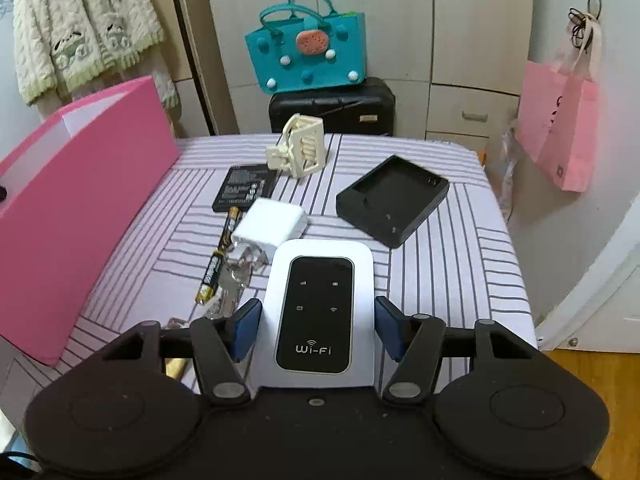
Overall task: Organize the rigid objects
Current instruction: 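Carry the white Wi-Fi router into the pink box and open right tool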
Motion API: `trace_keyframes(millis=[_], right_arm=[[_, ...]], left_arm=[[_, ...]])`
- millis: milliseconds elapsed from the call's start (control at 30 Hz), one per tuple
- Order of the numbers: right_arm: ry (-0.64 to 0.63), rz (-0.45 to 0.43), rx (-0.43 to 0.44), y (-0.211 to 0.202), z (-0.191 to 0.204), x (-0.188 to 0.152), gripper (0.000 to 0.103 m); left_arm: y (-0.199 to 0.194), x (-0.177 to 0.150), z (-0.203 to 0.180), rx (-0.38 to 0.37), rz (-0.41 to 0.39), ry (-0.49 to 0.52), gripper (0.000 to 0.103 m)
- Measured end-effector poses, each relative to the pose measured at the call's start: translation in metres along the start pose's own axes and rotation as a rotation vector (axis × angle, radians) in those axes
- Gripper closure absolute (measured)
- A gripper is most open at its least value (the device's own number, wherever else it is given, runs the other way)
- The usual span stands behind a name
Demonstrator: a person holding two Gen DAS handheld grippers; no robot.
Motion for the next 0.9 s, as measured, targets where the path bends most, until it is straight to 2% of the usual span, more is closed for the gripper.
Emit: trace_keyframes(millis=[167, 300, 400, 500, 733, 833, 900], right_arm=[[-0.007, -0.040, 0.021, -0.015, 0.012, 0.011, 0.037], [-0.052, -0.084, 0.085, -0.033, 0.032, 0.032, 0.037], [-0.111, -0.118, 0.158, -0.045, 0.054, 0.052, 0.037], [-0.175, -0.128, 0.267, -0.050, 0.080, 0.073, 0.037], [-0.341, -0.039, 0.505, -0.015, 0.154, 0.110, 0.037], [-0.388, 0.046, 0.606, 0.010, 0.185, 0.121, 0.037], [-0.401, 0.121, 0.643, 0.029, 0.201, 0.125, 0.037]], left_arm=[[0.000, -0.002, 0.004, -0.018, 0.000, -0.011, 0.096], [0.000, -0.002, 0.003, -0.019, -0.006, -0.006, 0.096], [0.001, -0.002, 0.003, -0.020, -0.004, -0.004, 0.096], [0.002, -0.002, 0.002, -0.020, -0.002, -0.003, 0.096], [0.002, -0.003, 0.005, -0.029, -0.005, -0.018, 0.095], [0.002, -0.004, 0.005, -0.032, -0.006, -0.023, 0.095], [0.002, -0.005, 0.006, -0.035, -0.007, -0.022, 0.095]])
Point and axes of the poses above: each gripper's, at about its wrist camera, not at the fingertips, and y roughly the way its jaws point, z to its left, x to its top, the point moved 2 cm from there along y, roughly the way its jaws point, and after that the axes turned 11 degrees about x, right-handed, at the moved point
